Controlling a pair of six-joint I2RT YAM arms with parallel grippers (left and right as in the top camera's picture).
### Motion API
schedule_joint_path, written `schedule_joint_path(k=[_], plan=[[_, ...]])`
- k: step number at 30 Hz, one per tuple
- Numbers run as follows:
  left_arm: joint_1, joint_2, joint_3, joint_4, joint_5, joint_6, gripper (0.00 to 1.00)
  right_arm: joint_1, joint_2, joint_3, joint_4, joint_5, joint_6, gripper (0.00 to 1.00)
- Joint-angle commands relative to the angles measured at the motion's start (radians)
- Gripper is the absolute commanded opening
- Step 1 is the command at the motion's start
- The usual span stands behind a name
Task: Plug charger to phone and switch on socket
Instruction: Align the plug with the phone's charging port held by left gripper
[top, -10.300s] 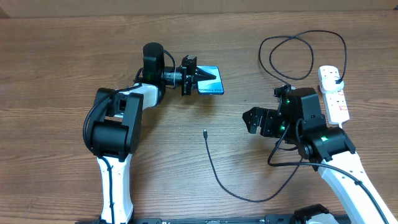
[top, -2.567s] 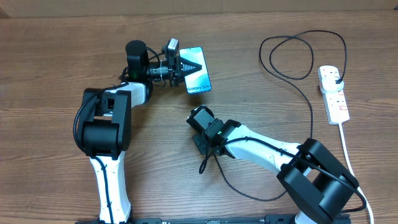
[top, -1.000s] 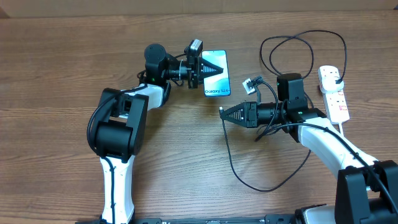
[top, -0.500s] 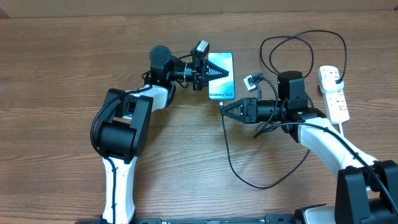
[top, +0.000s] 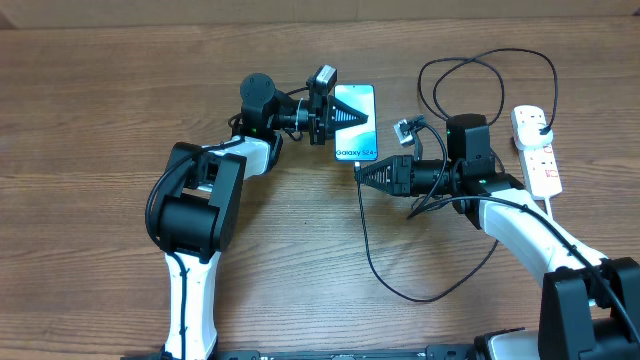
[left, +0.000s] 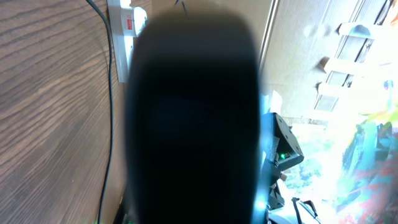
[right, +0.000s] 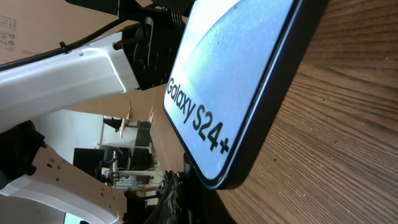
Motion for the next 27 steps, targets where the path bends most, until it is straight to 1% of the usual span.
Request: schedule_joint_path(k=[1, 23, 27], plan=[[-0.001, -0.005, 0.023, 0.011, 0.011, 0.017, 0.04, -0.003, 0.003, 0.0, 0.015, 0.005, 0.023, 0.04], [-0.001, -0.005, 0.022, 0.012, -0.01, 0.025, 0.04, -0.003, 0.003, 0.0, 0.029, -0.002, 0.046, 0.04], [-0.003, -0.005, 0.023, 0.039, -0.015, 0.025, 0.04, -0.003, 0.003, 0.0, 0.029, 0.006, 0.061, 0.04]])
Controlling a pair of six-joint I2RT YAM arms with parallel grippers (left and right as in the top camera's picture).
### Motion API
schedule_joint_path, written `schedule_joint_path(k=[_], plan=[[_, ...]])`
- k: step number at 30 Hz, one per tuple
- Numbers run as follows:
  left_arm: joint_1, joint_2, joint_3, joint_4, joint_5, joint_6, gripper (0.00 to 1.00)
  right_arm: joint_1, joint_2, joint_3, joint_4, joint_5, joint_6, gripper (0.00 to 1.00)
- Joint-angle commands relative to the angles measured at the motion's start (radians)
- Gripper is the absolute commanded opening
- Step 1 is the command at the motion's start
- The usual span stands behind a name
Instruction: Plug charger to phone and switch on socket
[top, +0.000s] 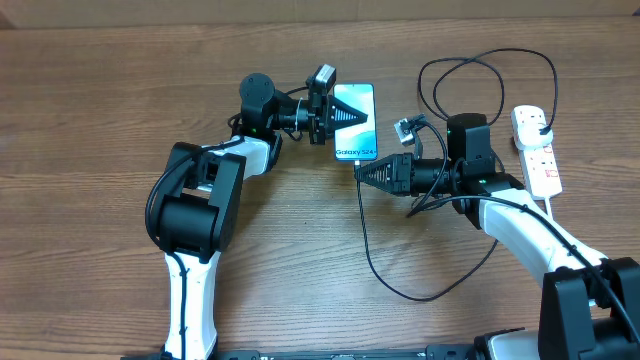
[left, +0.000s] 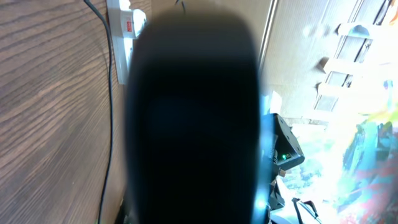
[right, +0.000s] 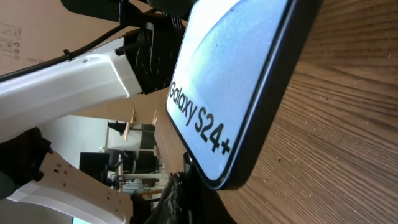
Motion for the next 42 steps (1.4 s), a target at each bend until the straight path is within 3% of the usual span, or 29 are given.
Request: schedule_joint_path(k=[1, 13, 25, 42], plan=[[-0.004, -0.005, 0.023, 0.038, -0.011, 0.024, 0.04, -0.003, 0.003, -0.001, 0.011, 0.007, 0.017, 0.04], [-0.012, -0.005, 0.023, 0.04, -0.018, 0.102, 0.04, -0.003, 0.003, 0.0, 0.021, 0.004, 0.046, 0.04], [-0.008, -0.005, 0.023, 0.04, -0.051, 0.037, 0.04, -0.003, 0.003, 0.0, 0.01, 0.007, 0.045, 0.04], [-0.009, -0.005, 0.023, 0.04, -0.036, 0.045, 0.04, -0.003, 0.003, 0.0, 0.028, 0.033, 0.054, 0.04]])
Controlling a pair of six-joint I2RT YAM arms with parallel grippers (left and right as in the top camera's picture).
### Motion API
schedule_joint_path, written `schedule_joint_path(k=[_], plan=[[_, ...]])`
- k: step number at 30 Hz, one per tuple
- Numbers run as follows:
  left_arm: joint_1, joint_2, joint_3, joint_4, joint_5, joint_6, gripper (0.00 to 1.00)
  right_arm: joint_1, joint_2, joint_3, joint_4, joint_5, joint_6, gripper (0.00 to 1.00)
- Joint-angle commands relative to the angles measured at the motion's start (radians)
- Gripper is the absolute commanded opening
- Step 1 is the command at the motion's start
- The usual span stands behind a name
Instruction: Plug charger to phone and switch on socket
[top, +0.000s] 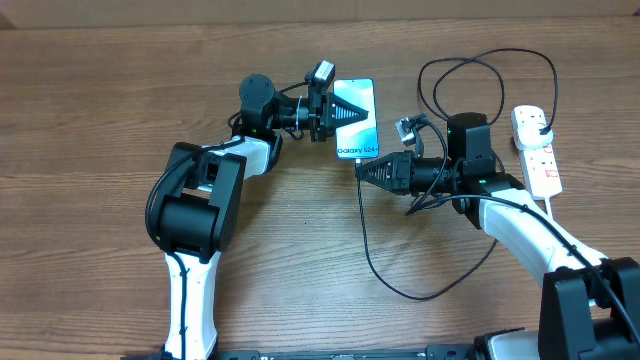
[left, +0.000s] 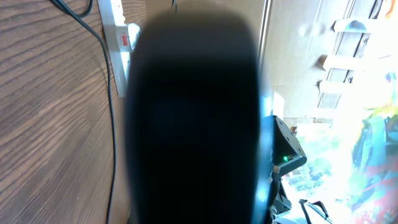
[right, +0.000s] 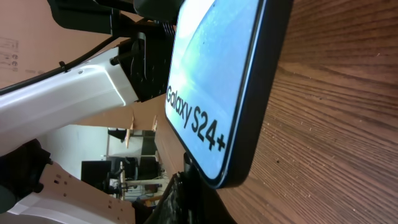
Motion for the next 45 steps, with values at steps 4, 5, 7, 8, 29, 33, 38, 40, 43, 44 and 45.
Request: schedule_joint_path(k=[4, 5, 7, 8, 29, 33, 38, 40, 43, 44, 45], plan=[[-0.006, -0.005, 0.023, 0.013, -0.003, 0.006, 0.04, -0.003, 0.003, 0.0, 0.022, 0.006, 0.008, 0.04], [-0.006, -0.005, 0.023, 0.013, -0.003, 0.012, 0.04, -0.003, 0.003, 0.0, 0.023, -0.001, 0.008, 0.04], [-0.006, -0.005, 0.023, 0.013, -0.003, 0.024, 0.04, -0.003, 0.003, 0.0, 0.023, -0.003, 0.008, 0.04], [-0.006, -0.005, 0.023, 0.013, -0.003, 0.024, 0.04, -0.003, 0.003, 0.0, 0.023, -0.003, 0.008, 0.04], [-0.009, -0.005, 0.023, 0.013, -0.01, 0.019, 0.04, -0.023, 0.003, 0.0, 0.019, 0.007, 0.008, 0.04], [-0.011, -0.005, 0.023, 0.013, -0.014, 0.019, 0.04, -0.023, 0.003, -0.001, 0.018, 0.008, 0.008, 0.04], [-0.011, -0.005, 0.023, 0.013, -0.016, -0.004, 0.04, -0.022, 0.003, 0.0, 0.018, 0.007, 0.008, 0.04], [-0.011, -0.005, 0.023, 0.012, -0.017, -0.005, 0.04, -0.022, 0.003, 0.0, 0.018, 0.007, 0.008, 0.04], [-0.014, -0.005, 0.023, 0.012, -0.03, -0.005, 0.04, -0.022, 0.003, 0.0, 0.014, 0.007, 0.008, 0.04], [-0.015, -0.005, 0.023, 0.012, -0.03, -0.005, 0.04, -0.022, 0.003, 0.0, 0.014, 0.007, 0.008, 0.04], [-0.016, -0.005, 0.022, 0.012, -0.03, -0.005, 0.04, -0.022, 0.003, -0.001, 0.014, 0.007, 0.008, 0.04]])
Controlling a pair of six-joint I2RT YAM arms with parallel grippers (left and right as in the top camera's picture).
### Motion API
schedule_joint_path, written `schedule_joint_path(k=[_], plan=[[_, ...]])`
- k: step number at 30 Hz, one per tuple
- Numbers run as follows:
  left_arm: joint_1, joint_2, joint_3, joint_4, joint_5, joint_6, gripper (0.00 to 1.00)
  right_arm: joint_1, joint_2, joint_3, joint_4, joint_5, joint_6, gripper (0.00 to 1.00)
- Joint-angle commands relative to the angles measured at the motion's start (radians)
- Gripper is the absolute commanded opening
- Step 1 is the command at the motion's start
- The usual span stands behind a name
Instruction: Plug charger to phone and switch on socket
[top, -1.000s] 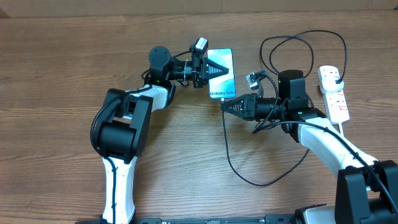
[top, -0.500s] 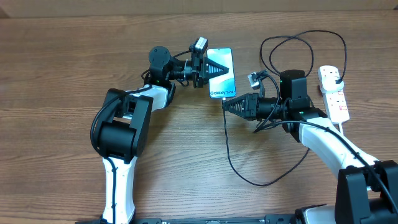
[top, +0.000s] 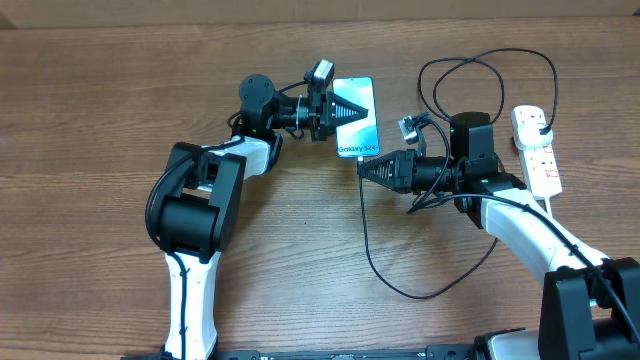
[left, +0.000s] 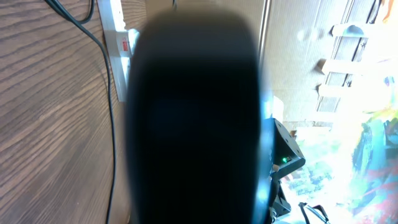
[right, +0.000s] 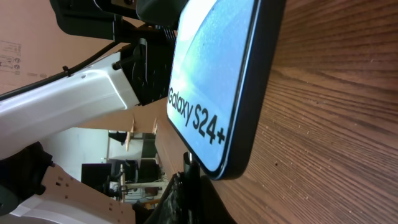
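Note:
The phone (top: 357, 120), screen lit with "Galaxy S24+", lies at the table's back middle. My left gripper (top: 335, 110) is shut on its left side. In the left wrist view the phone (left: 193, 112) is a dark blur that hides the fingers. My right gripper (top: 363, 168) is shut on the charger plug (right: 188, 169), whose tip sits just below the phone's bottom edge (right: 217, 171); whether it touches the port cannot be told. The white socket strip (top: 537, 150) lies at the far right, with a red switch (left: 126, 45) showing.
The black charger cable (top: 366, 240) hangs from my right gripper, loops across the front of the table and coils behind the right arm toward the socket strip. A white adapter (top: 540, 122) sits in the strip. Bare wooden table (top: 100, 110) lies to the left.
The phone has turned slightly and sits a touch further back. In the right wrist view it stands more edge-on, with the plug tip closer under its bottom edge. Both grippers keep their holds.
At every earlier moment my left gripper held the phone's left side and my right held the plug just below the phone's bottom right corner. The phone's angle shifted a little each time, and the plug now sits closer under its bottom edge.

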Motion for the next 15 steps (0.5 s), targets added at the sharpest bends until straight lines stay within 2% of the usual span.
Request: schedule_joint_path(k=[1, 15], plan=[[-0.015, -0.005, 0.023, 0.012, -0.012, -0.007, 0.04, -0.009, 0.003, -0.001, 0.004, 0.01, 0.004, 0.04], [-0.014, -0.005, 0.023, 0.013, -0.018, -0.027, 0.04, -0.009, 0.003, -0.001, -0.018, 0.01, 0.004, 0.04]])
